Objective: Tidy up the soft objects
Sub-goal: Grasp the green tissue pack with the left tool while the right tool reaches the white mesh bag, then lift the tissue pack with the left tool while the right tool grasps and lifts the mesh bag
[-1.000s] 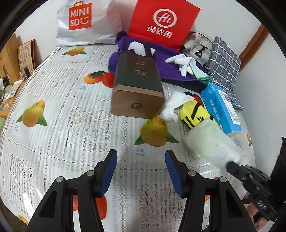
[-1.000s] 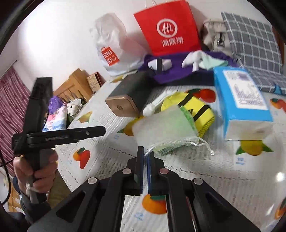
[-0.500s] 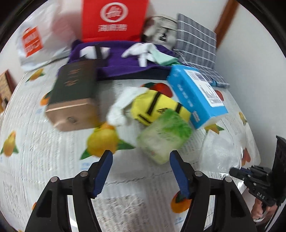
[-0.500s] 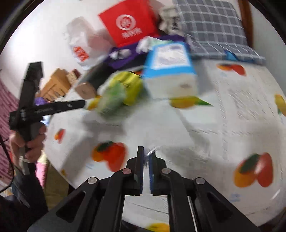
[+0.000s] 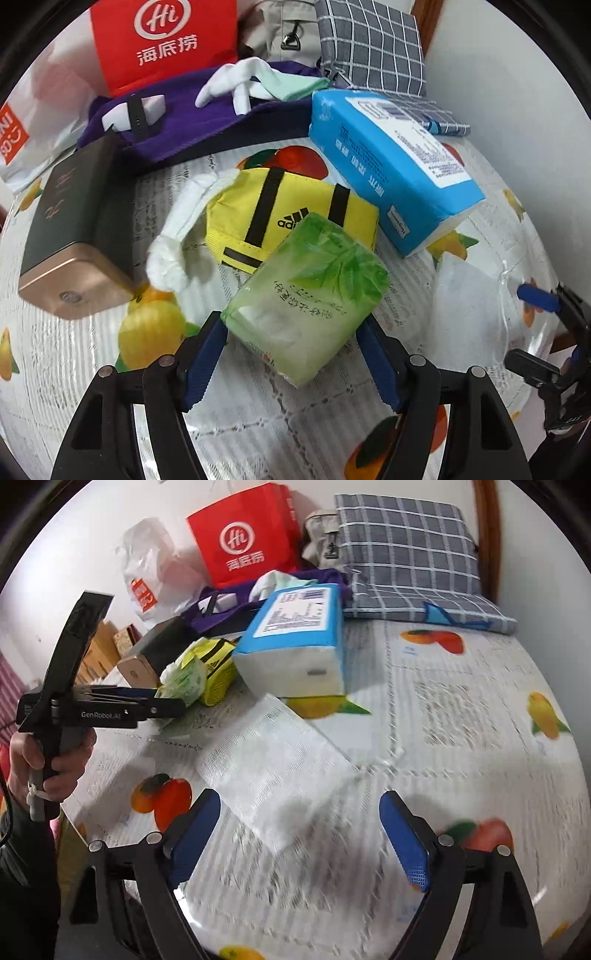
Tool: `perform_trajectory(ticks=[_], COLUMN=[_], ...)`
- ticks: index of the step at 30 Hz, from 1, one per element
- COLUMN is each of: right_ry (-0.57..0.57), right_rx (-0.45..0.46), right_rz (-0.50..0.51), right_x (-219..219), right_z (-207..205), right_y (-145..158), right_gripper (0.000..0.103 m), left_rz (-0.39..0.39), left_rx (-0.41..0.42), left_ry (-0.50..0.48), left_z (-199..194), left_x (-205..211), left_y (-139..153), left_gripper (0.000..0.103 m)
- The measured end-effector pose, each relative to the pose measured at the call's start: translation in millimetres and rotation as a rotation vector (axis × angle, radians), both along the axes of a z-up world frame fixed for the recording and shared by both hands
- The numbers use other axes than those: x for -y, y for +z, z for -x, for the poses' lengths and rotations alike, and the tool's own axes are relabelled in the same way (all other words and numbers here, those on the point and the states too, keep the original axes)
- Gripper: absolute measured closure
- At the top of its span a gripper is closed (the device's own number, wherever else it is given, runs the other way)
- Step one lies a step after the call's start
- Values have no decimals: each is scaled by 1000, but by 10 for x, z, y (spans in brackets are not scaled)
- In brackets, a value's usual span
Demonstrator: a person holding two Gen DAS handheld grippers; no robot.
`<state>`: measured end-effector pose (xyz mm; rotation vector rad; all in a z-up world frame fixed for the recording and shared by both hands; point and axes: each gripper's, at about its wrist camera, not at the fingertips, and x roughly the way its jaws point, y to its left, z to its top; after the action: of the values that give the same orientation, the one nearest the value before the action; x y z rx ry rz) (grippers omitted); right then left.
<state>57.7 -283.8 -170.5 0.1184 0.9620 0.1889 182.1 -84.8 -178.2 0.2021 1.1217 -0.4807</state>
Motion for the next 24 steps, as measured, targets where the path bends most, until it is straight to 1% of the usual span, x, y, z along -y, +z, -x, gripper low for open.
perform_trajectory(ticks=[3, 5, 10, 15, 17, 18, 19, 21, 23, 24], right_ry=[40, 72, 146, 204, 216, 221, 221, 207, 196, 193], right_rx=[26, 38, -15, -5, -3, -2, 2, -6, 0, 4], right_rz=[53, 69, 76, 76, 117, 157, 179, 174, 181, 178], right_x=[-170, -257, -347, -379, -433, -484, -512, -520, -525, -528], right_z=[-159, -257, -440, -364, -334, -318, -306, -297, -268, -242], right_y=[-30, -45, -189, -212, -224, -233, -229, -215, -199, -184], right_gripper=[16, 16, 15, 11, 11, 11, 12, 14, 19, 27], left_rz=[-7, 1, 44, 63, 66, 62, 56, 56, 64, 66], left_rx=[-2, -3, -20, -23, -18, -15, -10, -5, -9, -8], left_ry=[-8, -11, -11, -12, -7, -6, -7, -1, 11, 17], left_z=[-44, -70, -104, -105, -102, -99, -84, -62, -29, -9], left_x=[34, 35, -6, -4, 4, 9, 14, -8, -59, -90], left_y=[-31, -41, -50, -49, -49, -47, -44, -26, -8, 2], left_gripper=[33, 33, 33, 34, 35, 36, 37, 39, 39, 39])
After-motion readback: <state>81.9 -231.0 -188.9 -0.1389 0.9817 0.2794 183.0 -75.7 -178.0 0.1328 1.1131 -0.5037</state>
